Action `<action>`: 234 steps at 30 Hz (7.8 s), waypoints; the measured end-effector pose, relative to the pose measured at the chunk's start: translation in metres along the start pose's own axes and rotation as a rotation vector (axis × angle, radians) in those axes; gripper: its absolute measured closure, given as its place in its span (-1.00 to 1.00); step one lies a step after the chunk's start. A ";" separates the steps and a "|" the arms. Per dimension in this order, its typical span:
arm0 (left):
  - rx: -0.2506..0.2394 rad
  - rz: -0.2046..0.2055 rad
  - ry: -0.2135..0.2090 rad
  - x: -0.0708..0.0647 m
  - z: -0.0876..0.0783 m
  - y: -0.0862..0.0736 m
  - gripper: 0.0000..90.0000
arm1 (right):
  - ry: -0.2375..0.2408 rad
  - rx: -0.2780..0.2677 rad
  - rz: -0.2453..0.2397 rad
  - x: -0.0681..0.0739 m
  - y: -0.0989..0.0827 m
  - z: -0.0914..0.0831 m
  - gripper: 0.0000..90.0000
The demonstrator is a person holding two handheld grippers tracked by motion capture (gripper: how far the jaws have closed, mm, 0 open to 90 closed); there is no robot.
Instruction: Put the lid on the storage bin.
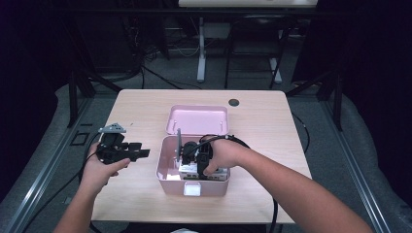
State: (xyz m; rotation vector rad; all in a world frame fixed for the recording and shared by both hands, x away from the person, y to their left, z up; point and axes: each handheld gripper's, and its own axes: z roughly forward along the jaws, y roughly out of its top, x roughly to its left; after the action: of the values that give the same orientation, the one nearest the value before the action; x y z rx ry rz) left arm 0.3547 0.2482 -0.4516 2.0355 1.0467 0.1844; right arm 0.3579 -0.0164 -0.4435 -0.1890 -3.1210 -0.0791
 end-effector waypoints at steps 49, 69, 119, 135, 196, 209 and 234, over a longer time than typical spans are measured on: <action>0.002 0.000 0.004 0.001 0.002 0.000 0.10 | 0.039 0.017 0.010 -0.007 -0.002 0.032 0.35; 0.008 0.011 0.002 0.001 0.002 0.000 0.10 | 0.054 -0.018 -0.021 -0.005 -0.004 0.024 0.37; 0.002 0.016 0.004 -0.001 0.003 -0.001 0.09 | -0.088 -0.294 0.189 -0.008 -0.048 -0.043 0.18; -0.028 0.028 -0.005 -0.003 0.004 -0.001 0.02 | -0.152 -0.478 0.409 -0.021 -0.080 -0.039 0.16; -0.015 0.130 -0.064 -0.030 0.029 -0.006 0.67 | -0.309 -0.660 0.889 -0.108 -0.110 -0.010 0.09; -0.021 0.124 -0.070 -0.029 0.030 -0.006 0.67 | -0.339 -0.643 0.976 -0.132 -0.108 0.003 0.10; -0.021 0.126 -0.067 -0.029 0.030 -0.006 0.67 | -0.322 -0.611 1.102 -0.157 -0.103 0.021 0.25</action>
State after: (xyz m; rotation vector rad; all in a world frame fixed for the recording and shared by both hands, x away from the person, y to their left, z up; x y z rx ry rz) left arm 0.3458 0.2108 -0.4691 2.0748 0.8728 0.1899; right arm 0.5011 -0.1358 -0.4725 -1.9680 -2.6323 -1.0136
